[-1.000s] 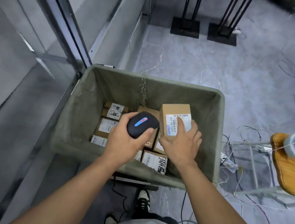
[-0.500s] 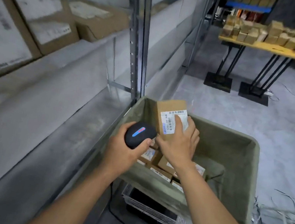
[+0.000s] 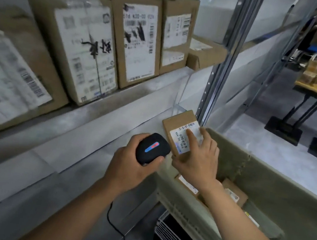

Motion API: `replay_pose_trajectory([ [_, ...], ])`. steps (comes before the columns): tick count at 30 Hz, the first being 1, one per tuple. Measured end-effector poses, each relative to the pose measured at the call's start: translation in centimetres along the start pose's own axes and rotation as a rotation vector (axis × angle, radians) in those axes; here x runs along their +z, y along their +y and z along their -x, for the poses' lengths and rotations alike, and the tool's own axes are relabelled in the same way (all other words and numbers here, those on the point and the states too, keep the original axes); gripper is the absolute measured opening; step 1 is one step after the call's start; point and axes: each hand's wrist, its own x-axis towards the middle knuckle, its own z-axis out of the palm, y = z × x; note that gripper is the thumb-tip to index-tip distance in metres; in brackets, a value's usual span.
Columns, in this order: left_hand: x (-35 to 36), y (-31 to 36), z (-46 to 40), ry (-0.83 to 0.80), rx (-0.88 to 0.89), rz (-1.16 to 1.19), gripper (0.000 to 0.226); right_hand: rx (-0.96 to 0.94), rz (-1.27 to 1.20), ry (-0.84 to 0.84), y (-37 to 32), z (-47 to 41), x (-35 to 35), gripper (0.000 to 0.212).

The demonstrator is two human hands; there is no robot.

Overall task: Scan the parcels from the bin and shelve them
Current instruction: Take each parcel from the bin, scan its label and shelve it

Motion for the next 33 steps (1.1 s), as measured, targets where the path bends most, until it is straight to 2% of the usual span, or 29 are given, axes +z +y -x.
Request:
replay_pose_trajectory([
  [5, -3.0, -1.2, 1.6, -0.002, -0.021, -0.076, 0.069, -0.143, -0.040, 0.002, -2.8, 0.2, 1.3, 0.089],
  [15, -4.8, -1.3, 4.6, 0.129, -0.163, -0.157, 0.069, -0.440, -0.188, -0.015, -5.7, -1.2, 4.3, 0.087],
  [25, -4.7, -0.3, 8.1, 0.269, -0.263, -0.244, 0.069, -0.622, -0.274, -0.103, -7.4, -1.7, 5.8, 0.099],
  [33, -4.8, 0.9, 11.8, 0.367, -0.344, -0.282, 0.067, -0.735, -0.399, -0.171, -8.8, 0.1, 7.0, 0.093],
])
